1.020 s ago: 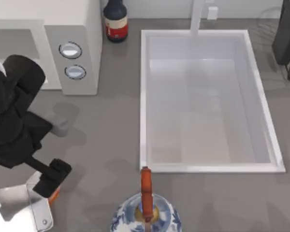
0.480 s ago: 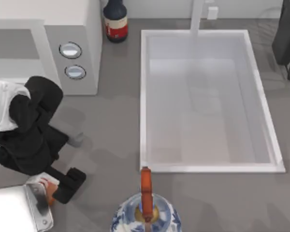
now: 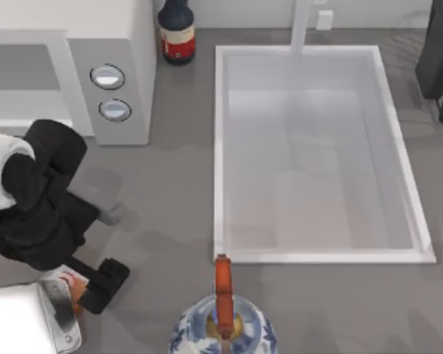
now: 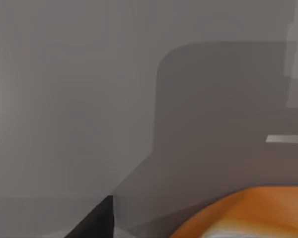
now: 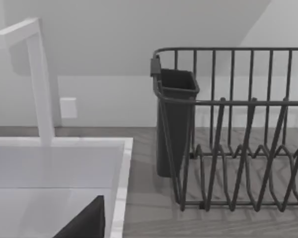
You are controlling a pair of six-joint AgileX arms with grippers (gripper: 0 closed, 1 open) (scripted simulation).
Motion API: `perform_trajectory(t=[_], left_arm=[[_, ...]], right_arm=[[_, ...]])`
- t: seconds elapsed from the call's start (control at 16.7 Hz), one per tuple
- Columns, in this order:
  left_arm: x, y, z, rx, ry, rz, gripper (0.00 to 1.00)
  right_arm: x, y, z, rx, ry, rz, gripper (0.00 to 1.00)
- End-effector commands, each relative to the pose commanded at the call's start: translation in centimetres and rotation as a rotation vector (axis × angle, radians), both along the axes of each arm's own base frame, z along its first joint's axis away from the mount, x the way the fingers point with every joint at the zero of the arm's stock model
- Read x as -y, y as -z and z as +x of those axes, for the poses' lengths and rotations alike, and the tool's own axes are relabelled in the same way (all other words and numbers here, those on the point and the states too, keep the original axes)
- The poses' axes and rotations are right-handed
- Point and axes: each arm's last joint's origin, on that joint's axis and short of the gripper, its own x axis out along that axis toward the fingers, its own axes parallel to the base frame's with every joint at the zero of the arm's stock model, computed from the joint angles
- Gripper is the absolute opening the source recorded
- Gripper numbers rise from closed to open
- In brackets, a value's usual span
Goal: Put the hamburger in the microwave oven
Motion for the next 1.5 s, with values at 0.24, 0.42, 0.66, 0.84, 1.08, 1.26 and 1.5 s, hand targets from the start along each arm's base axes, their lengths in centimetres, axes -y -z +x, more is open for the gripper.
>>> perform_trajectory(t=[0.24,0.42,0.66,0.84,1.08,1.26,1.5], left_arm=[[0.0,0.0,0.0,0.0,0.0,0.0,0.77],[0.0,0.0,0.0,0.0,0.0,0.0,0.55],[0.0,0.0,0.0,0.0,0.0,0.0,0.25],[0.0,0.0,0.0,0.0,0.0,0.0,0.02],[0.0,0.0,0.0,0.0,0.0,0.0,0.0],[0.0,0.0,0.0,0.0,0.0,0.0,0.0],[0.7,-2.4,0.8,0.06,0.005,-0.05,0.0]], right_arm=[[0.0,0.0,0.0,0.0,0.0,0.0,1.0],[0.0,0.0,0.0,0.0,0.0,0.0,1.0],[0.0,0.0,0.0,0.0,0.0,0.0,1.0],[0.0,0.0,0.0,0.0,0.0,0.0,1.0],[0.0,0.0,0.0,0.0,0.0,0.0,1.0],[0.0,0.0,0.0,0.0,0.0,0.0,1.0],[0.0,0.0,0.0,0.0,0.0,0.0,1.0]])
